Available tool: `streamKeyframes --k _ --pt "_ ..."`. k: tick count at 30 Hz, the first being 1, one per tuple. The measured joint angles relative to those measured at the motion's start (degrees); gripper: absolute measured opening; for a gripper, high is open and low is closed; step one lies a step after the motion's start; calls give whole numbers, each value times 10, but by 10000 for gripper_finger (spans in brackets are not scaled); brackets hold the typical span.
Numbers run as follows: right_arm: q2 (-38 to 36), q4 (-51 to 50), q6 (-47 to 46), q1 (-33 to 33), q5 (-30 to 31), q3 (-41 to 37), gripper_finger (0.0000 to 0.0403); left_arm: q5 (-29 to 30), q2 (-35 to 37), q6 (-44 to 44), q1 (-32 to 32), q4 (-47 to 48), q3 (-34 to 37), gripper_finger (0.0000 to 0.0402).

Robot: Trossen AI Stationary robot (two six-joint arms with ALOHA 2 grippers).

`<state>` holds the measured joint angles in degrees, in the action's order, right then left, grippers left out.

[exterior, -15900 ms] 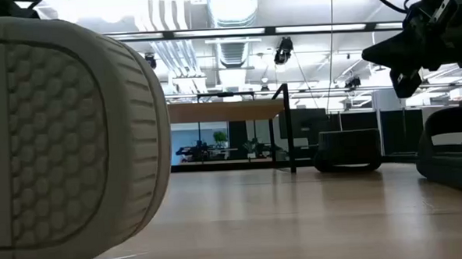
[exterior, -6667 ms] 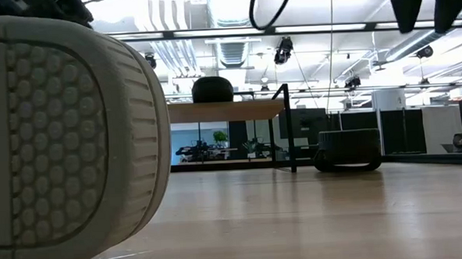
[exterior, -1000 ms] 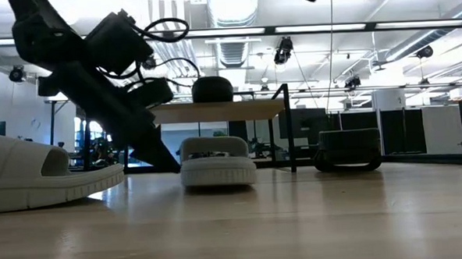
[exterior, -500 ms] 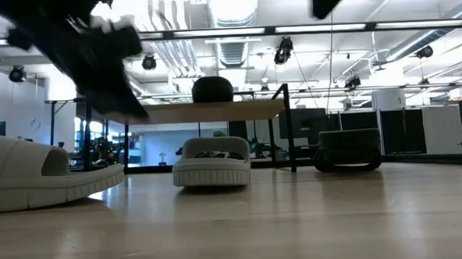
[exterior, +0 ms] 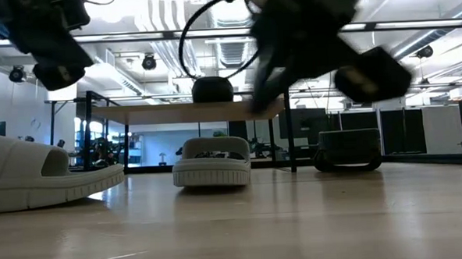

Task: Pick and place slides into the shelf
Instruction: Put the bottom gray slide under the shelf

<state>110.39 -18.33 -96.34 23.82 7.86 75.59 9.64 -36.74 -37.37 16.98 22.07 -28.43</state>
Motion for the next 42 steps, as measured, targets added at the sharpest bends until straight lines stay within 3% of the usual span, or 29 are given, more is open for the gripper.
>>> streamKeyframes --k 3,9,19,34,39,42 --pt "29 50 4 -11 17 3 8 0 1 1 8 10 1 0" --pt "90 51 23 -25 42 42 8 0 -4 9 16 14 1 0" --pt "101 -44 3 -46 117 58 8 1 -4 44 18 12 0 0" --pt "101 -37 114 -135 117 65 8 -3 -30 62 18 13 0 0" --pt "79 -17 170 -121 51 65 8 -77 -26 33 18 30 -5 0" --pt "48 -16 218 -100 8 66 8 -119 -32 62 18 74 -23 0"
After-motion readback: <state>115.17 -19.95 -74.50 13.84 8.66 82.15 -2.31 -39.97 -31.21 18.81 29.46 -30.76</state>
